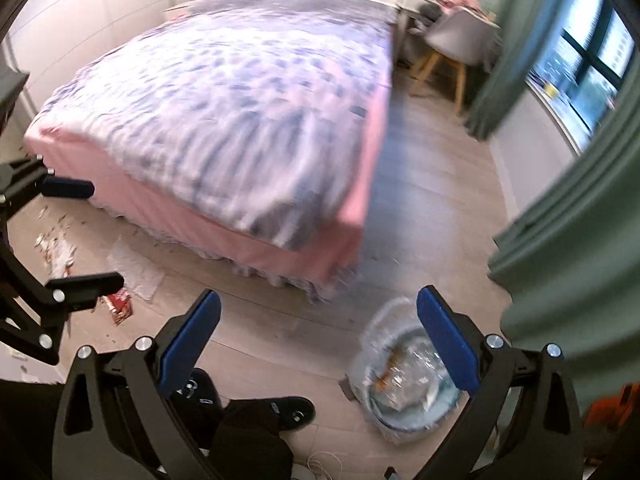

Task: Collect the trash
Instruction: 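Turn both open tools toward the red snack box on the floor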

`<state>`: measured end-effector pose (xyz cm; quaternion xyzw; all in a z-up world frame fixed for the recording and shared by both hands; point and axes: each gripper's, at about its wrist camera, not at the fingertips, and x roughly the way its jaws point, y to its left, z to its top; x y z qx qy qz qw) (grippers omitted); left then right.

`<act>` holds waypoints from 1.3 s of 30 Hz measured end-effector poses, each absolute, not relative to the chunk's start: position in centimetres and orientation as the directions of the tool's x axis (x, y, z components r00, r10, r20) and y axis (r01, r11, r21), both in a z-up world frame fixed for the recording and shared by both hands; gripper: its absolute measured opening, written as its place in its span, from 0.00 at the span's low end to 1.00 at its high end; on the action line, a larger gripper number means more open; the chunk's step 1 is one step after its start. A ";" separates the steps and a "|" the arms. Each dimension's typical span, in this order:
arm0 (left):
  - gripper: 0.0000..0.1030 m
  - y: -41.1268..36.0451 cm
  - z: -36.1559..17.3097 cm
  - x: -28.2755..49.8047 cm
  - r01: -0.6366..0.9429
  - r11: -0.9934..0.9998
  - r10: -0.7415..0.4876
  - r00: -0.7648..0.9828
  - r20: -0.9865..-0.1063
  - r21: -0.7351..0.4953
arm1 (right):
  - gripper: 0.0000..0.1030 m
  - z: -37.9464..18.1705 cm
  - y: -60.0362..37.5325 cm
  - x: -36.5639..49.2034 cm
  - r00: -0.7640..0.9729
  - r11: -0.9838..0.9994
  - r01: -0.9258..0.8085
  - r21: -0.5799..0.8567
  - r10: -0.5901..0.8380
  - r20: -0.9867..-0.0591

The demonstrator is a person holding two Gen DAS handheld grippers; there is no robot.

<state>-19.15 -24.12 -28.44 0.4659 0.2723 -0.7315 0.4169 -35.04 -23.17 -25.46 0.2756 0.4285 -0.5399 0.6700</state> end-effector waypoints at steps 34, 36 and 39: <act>0.94 -10.8 -24.7 14.2 0.761 0.649 -0.343 0.284 -0.895 -0.007 | 0.93 -24.0 -26.7 1.4 0.523 0.994 0.109 0.026 -0.035 -0.852; 0.94 -10.5 -24.3 14.0 0.730 0.683 -0.334 0.311 -0.890 -0.001 | 0.93 -23.9 -26.7 2.3 0.525 0.999 0.044 0.025 -0.002 -0.851; 0.94 -9.7 -24.0 13.2 0.672 0.741 -0.311 0.344 -0.886 0.001 | 0.93 -23.9 -26.6 3.5 0.521 0.998 -0.052 0.028 0.051 -0.852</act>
